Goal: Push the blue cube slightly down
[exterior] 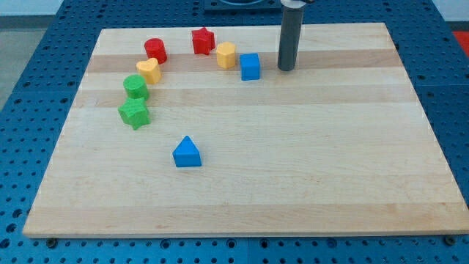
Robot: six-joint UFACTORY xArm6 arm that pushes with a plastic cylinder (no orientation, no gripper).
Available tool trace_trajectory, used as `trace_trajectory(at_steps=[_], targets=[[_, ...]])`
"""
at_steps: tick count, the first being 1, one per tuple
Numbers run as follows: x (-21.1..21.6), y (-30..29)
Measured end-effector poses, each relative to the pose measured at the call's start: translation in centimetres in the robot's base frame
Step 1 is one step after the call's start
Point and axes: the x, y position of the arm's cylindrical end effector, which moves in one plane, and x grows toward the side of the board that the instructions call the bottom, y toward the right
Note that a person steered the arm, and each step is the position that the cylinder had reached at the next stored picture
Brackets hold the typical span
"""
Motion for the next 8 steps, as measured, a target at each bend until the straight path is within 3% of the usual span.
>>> trace_trajectory(at_steps=[2,8], targets=[[-4.1,-2.5],[-0.5,-4.2]])
